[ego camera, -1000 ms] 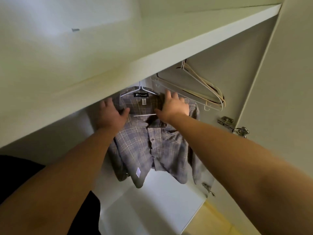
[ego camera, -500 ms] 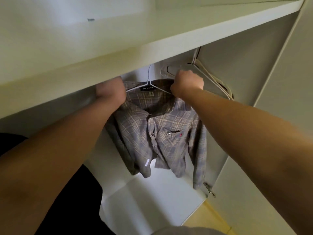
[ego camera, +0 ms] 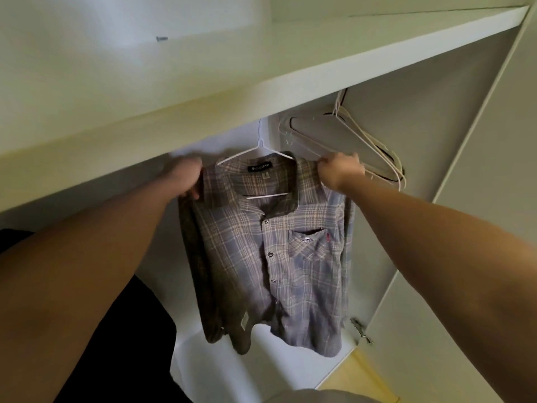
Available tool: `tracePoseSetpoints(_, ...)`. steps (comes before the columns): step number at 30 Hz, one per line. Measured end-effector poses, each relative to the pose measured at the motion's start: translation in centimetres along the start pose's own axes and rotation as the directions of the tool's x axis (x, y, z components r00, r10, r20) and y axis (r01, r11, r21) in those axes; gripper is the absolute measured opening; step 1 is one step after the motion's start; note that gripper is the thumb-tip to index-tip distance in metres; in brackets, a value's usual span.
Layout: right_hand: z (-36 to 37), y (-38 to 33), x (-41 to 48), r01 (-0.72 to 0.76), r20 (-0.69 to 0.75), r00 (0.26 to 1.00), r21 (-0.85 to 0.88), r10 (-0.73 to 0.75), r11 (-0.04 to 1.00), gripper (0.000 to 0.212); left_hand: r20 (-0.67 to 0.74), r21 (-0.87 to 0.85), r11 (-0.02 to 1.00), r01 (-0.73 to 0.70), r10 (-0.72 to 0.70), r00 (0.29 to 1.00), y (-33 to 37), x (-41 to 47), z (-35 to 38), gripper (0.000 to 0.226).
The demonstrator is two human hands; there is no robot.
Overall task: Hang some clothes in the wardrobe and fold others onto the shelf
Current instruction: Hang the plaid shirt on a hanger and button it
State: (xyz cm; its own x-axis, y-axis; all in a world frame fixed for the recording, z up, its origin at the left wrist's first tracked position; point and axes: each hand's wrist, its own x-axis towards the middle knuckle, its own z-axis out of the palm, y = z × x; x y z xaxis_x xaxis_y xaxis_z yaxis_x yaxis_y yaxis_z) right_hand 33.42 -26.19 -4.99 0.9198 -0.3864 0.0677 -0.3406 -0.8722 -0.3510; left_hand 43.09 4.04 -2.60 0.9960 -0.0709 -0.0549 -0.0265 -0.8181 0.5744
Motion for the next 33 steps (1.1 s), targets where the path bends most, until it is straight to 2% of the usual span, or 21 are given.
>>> tracePoseSetpoints(3, 0.1, 0.3, 0.6, 0.024, -0.035, 0.999, 0.043, -0.022, 0.999, 0.051, 0.043, 0.029, 1.000, -0.010, 0.009, 0.999, -1.5, 0.1, 1.0, 0.043)
tracePoseSetpoints(4, -0.2, 0.3, 0.8, 0.012, -0.085, 0.996, 0.062, -0.007, 0.998, 0.051, 0.017, 0.061, 0.998, -0.024, 0.023, 1.000, -1.4, 0.1, 0.9, 0.042)
tracePoseSetpoints(6, -0.9, 0.1, 1.1, -0.012, -0.138, 0.990, 0.065, 0.020, 0.998, 0.055, -0.080, 0.255, 0.967, -0.020, 0.042, 0.996, -0.9, -0.3, 0.0, 0.046)
tracePoseSetpoints(8, -1.5, -0.3, 1.6, -0.012, -0.064, 0.998, 0.153, 0.022, 0.988, 0.062, -0.151, 0.339, 0.941, -0.017, 0.072, 0.986, 0.5, -1.1, -0.6, 0.050)
tracePoseSetpoints(9, -1.7, -0.6, 1.7, -0.010, 0.018, 1.000, 0.229, 0.007, 0.973, 0.065, -0.140, 0.273, 0.960, -0.055, 0.096, 0.985, 1.5, -1.7, -0.8, 0.046)
tracePoseSetpoints(10, -1.9, -1.0, 1.8, 0.001, 0.098, 0.995, 0.280, -0.030, 0.960, 0.067, -0.087, 0.129, 0.988, -0.084, 0.096, 0.992, 2.3, -1.8, -0.8, 0.043)
tracePoseSetpoints(12, -1.9, -1.5, 2.1, 0.038, 0.210, 0.972, 0.304, -0.105, 0.952, 0.068, 0.073, -0.153, 0.984, -0.086, 0.098, 0.993, 3.2, -1.3, -0.4, 0.046)
tracePoseSetpoints(13, -1.9, -1.7, 2.1, 0.056, 0.243, 0.961, 0.289, -0.130, 0.956, 0.068, 0.150, -0.214, 0.974, -0.071, 0.104, 0.983, 3.2, -1.1, -0.2, 0.051)
tracePoseSetpoints(16, -1.7, -1.8, 2.3, 0.119, 0.266, 0.945, 0.261, -0.190, 0.958, 0.060, 0.260, -0.196, 0.976, -0.096, 0.146, 0.955, 2.8, -0.6, 0.3, 0.050)
tracePoseSetpoints(19, -1.7, -1.7, 2.7, 0.181, 0.264, 0.930, 0.274, -0.255, 0.944, 0.050, 0.213, -0.199, 0.968, -0.152, 0.195, 0.957, 2.8, 0.1, 0.7, 0.050)
tracePoseSetpoints(24, -1.2, -1.5, 3.7, 0.161, 0.199, 0.942, 0.434, -0.269, 0.886, 0.033, 0.217, -0.217, 0.973, -0.081, 0.129, 0.968, 2.1, 0.9, 0.5, 0.069)
tracePoseSetpoints(27, -0.9, -1.4, 3.9, 0.088, 0.174, 0.952, 0.628, -0.250, 0.773, 0.029, 0.123, -0.222, 0.966, -0.137, 0.167, 0.978, 2.1, 0.7, 0.8, 0.068)
tracePoseSetpoints(30, -0.2, -1.3, 3.6, 0.097, 0.108, 0.964, 0.707, -0.242, 0.700, 0.020, -0.060, -0.144, 0.959, -0.246, 0.239, 0.969, 1.3, 0.3, 2.0, 0.080)
tracePoseSetpoints(32, 0.5, -1.1, 3.2, 0.107, 0.061, 0.975, 0.716, -0.215, 0.689, 0.017, -0.160, -0.158, 0.941, -0.298, 0.274, 0.948, 0.8, -0.2, 2.9, 0.062)
tracePoseSetpoints(33, 0.7, -0.9, 3.0, 0.128, 0.045, 0.976, 0.678, -0.215, 0.724, 0.019, -0.190, -0.187, 0.940, -0.287, 0.252, 0.949, 0.6, -0.2, 3.2, 0.054)
